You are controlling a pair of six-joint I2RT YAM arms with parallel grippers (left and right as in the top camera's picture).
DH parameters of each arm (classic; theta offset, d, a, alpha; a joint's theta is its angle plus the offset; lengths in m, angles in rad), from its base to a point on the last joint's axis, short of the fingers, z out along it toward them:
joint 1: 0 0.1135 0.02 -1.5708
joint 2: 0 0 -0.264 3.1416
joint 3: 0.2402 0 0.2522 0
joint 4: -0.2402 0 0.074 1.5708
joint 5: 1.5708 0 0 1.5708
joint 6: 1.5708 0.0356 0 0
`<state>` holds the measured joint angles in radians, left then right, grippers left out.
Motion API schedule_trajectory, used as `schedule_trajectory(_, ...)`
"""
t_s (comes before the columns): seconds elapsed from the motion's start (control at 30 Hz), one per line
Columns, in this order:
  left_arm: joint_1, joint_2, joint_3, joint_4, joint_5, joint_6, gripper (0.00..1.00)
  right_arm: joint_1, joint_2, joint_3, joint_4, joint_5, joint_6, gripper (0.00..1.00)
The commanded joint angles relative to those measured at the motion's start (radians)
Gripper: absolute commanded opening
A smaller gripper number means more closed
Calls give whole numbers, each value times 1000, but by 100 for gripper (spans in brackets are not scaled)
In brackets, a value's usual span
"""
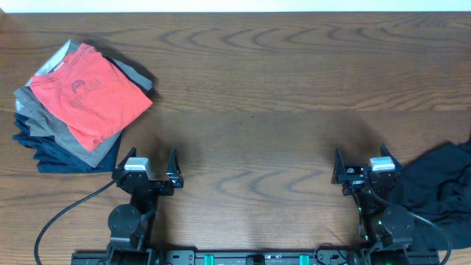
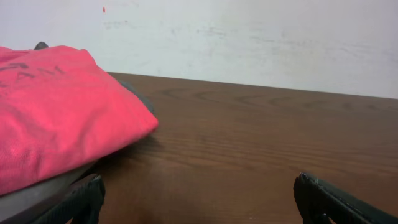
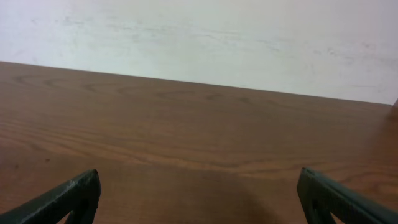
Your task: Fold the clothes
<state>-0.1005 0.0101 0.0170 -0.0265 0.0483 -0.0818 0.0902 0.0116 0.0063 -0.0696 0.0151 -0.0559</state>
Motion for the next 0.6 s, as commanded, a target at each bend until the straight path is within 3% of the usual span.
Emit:
schedule_trajectory(0.0,4,-6,-13,-43,-8,-9,98,-6,-6,-1,-5,-4,-9,99)
schedule_trajectory(0.43,4,-6,-13,-42,-11,-9,98,-6,-6,-1,-5,-18,-6,99)
schedule_trajectory(0.57,4,-5,-12,-43,-7,-10,98,-7,-6,-1,-5,-24,64,99)
